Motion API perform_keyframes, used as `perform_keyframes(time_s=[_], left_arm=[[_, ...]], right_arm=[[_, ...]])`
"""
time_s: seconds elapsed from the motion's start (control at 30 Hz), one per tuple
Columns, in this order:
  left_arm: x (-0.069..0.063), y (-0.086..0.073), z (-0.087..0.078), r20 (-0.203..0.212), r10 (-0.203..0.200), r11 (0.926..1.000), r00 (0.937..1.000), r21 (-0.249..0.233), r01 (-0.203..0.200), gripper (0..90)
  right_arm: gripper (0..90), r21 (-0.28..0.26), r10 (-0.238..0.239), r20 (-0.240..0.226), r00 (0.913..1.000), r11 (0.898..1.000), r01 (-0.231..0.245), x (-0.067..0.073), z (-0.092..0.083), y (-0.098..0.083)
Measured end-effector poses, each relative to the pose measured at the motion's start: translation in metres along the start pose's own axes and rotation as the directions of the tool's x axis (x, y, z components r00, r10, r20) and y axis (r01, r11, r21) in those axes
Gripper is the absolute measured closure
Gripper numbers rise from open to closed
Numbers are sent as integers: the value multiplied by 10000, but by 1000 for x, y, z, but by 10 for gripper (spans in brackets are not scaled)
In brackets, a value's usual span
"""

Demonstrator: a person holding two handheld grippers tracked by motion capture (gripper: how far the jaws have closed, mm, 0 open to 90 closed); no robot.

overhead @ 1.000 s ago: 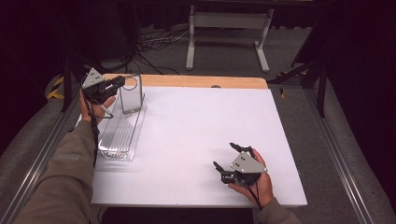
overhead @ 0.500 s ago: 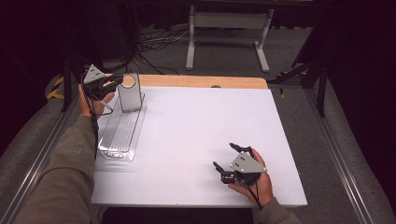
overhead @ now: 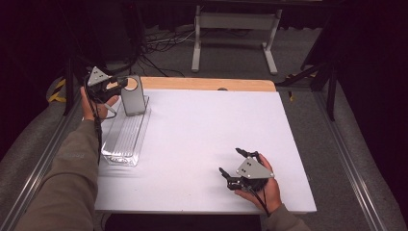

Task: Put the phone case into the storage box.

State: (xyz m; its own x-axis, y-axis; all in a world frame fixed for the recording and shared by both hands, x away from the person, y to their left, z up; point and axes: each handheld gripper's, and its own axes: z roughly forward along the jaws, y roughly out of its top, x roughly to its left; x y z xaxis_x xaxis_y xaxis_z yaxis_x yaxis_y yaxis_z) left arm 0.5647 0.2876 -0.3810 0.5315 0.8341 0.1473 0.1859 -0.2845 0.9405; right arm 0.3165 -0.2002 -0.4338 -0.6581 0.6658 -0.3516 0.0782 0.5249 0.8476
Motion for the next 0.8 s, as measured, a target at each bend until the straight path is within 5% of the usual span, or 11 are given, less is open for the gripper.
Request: perform_keyframes(time_s=[0.8], left_arm=[[-14,7,-5,-446,-2,10000,9990,-58,-1,322]], right_arm=[[187,5,-94,-90,9999,10000,94,2,1,1]])
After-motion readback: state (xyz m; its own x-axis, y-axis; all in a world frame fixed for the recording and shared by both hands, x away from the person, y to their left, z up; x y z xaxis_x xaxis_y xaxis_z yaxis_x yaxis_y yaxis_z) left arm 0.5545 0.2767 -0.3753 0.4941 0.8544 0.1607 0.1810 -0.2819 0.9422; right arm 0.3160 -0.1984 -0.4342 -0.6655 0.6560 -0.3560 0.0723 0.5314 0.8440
